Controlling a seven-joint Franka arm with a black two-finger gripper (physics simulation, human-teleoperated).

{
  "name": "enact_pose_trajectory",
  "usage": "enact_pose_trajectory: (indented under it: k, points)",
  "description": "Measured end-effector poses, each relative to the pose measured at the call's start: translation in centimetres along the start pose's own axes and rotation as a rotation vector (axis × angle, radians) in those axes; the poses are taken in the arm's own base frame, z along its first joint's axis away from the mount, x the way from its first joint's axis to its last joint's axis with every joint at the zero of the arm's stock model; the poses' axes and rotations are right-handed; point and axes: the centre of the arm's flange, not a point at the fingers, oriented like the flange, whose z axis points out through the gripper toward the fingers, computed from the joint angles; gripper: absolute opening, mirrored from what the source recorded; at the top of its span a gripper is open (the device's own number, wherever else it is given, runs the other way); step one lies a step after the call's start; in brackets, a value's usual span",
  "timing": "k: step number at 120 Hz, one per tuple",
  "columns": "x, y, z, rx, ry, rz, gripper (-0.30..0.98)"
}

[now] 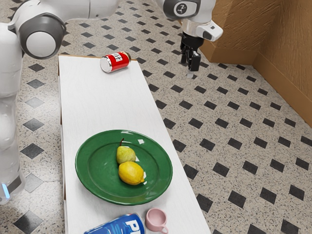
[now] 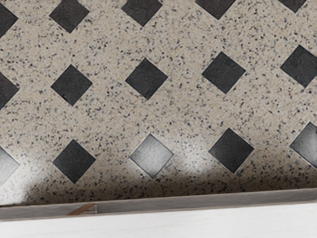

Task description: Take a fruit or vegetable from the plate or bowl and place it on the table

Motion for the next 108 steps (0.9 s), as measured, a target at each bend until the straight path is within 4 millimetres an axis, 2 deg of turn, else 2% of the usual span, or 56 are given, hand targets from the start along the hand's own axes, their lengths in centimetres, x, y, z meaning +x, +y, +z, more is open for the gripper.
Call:
enact_pose_trajectory:
  k: [31,38,44,49,53,57,63,68,74,81,85,88,92,101,108]
  points:
    - [0.0,-0.3,0.0,-0.007,0.002,0.014,0.69]
    - [-0.5,-2.0,0.1,-0.029,-0.001,-0.019,0.69]
    - [-1.5,-3.1,-1.1,-0.048,0.003,-0.033,0.69]
    - [-1.7,-2.0,-1.8,-0.067,0.007,0.002,0.69]
    - [-1.5,0.5,-2.2,-0.084,0.008,0.065,0.69]
    - [-1.2,4.2,-2.4,-0.099,0.005,0.149,0.69]
    - [-1.2,10.9,-2.4,-0.106,-0.01,0.297,0.69]
    - [-2.1,16.8,-2.5,-0.1,-0.022,0.426,0.69]
    - [-4.7,22.7,-2.8,-0.074,-0.03,0.556,0.69]
    - [-8.1,29.0,-1.8,-0.05,-0.052,0.7,0.69]
    - [-10.5,32.0,-1.3,-0.034,-0.058,0.776,0.68]
    - [-11.8,33.4,-1.1,-0.027,-0.058,0.816,0.68]
    - [-12.1,32.6,-0.5,-0.016,-0.062,0.815,0.68]
    - [-11.2,25.8,0.7,0.017,-0.065,0.703,0.68]
    - [-11.3,24.4,0.7,0.03,-0.046,0.695,0.68]
